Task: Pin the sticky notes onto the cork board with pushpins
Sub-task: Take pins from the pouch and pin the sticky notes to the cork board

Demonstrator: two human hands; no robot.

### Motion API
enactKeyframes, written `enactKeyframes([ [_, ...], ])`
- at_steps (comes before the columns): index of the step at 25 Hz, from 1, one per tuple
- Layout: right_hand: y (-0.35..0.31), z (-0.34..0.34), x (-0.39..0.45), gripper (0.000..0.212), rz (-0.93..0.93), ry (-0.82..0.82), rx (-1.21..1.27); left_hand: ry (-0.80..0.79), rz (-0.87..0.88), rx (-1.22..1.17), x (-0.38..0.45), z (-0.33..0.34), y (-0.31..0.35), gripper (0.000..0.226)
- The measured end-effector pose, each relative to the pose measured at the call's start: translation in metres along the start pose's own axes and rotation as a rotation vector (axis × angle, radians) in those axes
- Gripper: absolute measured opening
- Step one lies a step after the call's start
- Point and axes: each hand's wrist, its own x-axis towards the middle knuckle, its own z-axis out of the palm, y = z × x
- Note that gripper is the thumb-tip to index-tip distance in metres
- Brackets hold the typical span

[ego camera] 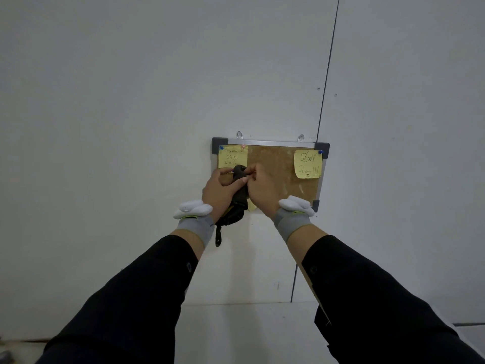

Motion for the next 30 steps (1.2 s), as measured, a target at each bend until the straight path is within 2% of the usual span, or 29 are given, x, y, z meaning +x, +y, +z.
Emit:
enactKeyframes([
  [6,0.018,0.023,0.007,0.015,0.106,-0.118,0.087,0.094,-0.085,0.008,0.015,-0.005,-0.03,0.04],
  [13,0.037,0.032,0.026,0.013,0.031,0.094,-0.192,0.196,-0.028,0.178,0.036,0.003,-0.05,0.028],
  [20,0.059,0.029,0.042,0.01,-0.04,0.095,-0.377,0.315,0.023,0.32,0.054,0.012,-0.062,0.015],
  [24,0.069,0.034,0.041,0.011,-0.066,0.12,-0.374,0.353,0.037,0.357,0.052,0.017,-0.072,0.012],
  [30,0.067,0.029,0.041,0.007,-0.092,0.1,-0.372,0.361,-0.037,0.35,0.034,0.021,-0.094,0.012],
])
